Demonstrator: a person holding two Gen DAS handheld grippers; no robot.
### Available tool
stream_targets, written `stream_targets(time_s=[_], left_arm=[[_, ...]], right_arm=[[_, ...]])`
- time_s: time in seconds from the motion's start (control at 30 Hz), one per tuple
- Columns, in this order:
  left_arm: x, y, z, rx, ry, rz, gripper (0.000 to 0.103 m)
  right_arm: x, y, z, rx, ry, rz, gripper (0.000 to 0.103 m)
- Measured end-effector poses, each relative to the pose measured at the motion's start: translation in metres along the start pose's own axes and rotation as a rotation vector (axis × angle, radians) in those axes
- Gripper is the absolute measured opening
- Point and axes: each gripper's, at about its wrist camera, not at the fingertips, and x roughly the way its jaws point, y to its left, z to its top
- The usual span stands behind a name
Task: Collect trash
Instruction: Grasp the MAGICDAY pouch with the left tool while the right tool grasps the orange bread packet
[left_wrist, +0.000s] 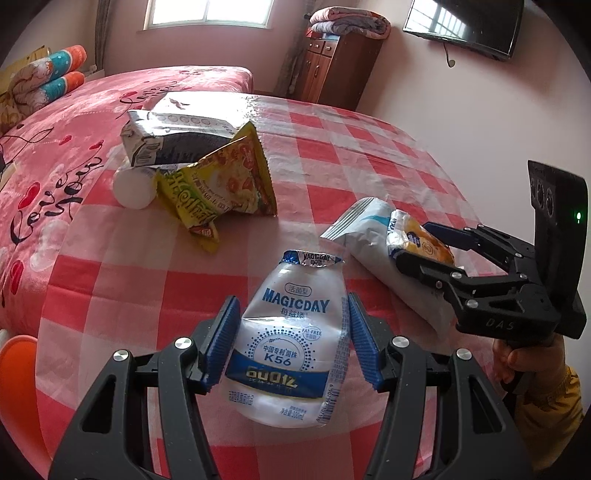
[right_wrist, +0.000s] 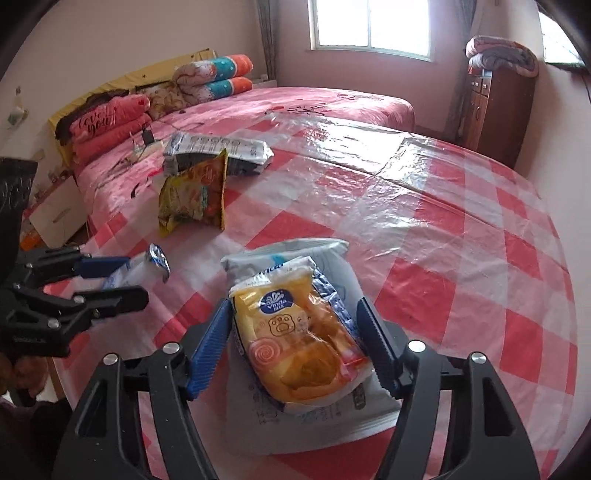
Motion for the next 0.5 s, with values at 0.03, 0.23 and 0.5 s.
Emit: stream_targets(time_s=[0.03, 0.23, 0.5], left_arm=[[-0.001, 0.001, -0.001, -0.003, -0.002, -0.003, 0.06], [-0.007, 0.004, -0.009, -0.009, -0.007, -0.029, 0.06], [-0.012, 0.005, -0.022, -0.006, -0.008, -0.067, 0.06]], right_arm=[[-0.001, 0.002, -0.001, -0.004, 0.003, -0.007, 0.067], [-0.007, 0.006, -0.006, 0.028, 0.013, -0.036, 0.062], [-0.017, 0.002, -0.012, 0.125, 0.019, -0.044, 0.057]])
